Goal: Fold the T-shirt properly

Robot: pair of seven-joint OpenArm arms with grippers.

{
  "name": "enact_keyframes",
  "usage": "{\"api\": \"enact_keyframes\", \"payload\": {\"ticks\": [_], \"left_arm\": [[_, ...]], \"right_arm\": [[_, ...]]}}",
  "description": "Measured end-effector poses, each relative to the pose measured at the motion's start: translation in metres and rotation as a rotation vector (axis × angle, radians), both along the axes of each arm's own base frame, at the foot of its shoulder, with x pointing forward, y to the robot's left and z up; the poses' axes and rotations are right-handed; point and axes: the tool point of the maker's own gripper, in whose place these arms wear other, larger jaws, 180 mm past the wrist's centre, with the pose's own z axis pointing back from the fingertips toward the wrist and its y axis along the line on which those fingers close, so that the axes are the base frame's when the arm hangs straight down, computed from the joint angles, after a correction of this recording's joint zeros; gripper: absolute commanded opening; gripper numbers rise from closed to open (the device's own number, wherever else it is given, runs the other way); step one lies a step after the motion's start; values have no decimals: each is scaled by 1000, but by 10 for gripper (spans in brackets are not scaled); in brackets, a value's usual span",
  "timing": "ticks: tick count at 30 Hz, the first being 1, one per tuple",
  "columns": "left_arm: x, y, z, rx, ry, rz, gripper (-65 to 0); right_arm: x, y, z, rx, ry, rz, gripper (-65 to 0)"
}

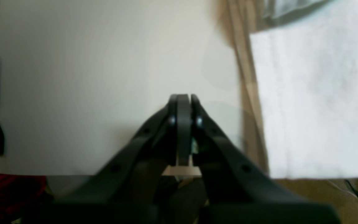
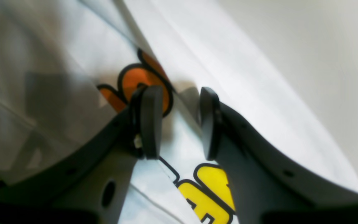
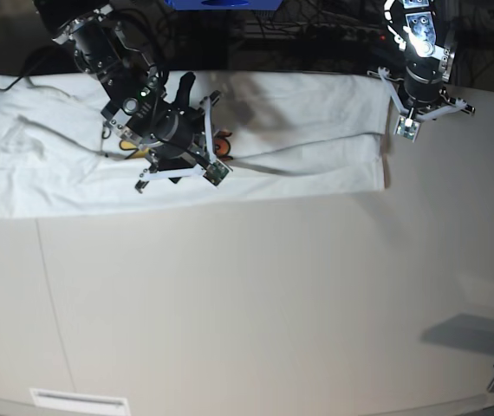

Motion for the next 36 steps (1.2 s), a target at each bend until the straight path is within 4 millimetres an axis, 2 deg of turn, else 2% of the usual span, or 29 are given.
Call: {"api": "enact_keyframes", "payload": {"ticks": [6, 8, 11, 12, 19, 23, 30, 36], "left_arm": [[0, 0, 0, 0, 0, 0, -650], [0, 0, 0, 0, 0, 0, -650], [0, 0, 0, 0, 0, 0, -650], [0, 0, 0, 0, 0, 0, -650], [1, 0, 0, 0, -2, 0, -650], [2, 0, 1, 0, -5, 0, -650], [2, 0, 1, -1, -6, 0, -650], [8, 0, 3, 0, -20, 0, -650]], "right_arm": [[4, -4, -7, -19, 12, -5, -457], [5, -3, -6, -17, 9, -5, -508], [5, -4, -8, -19, 14, -6, -621], [4, -4, -8, -21, 15, -6, -634], [1, -5, -10, -25, 25, -6, -641], [-14, -10, -17, -55, 75, -13, -643], [-18, -10, 2, -52, 52, -20, -643], [-24, -12, 1, -56, 67, -23, -627]]}}
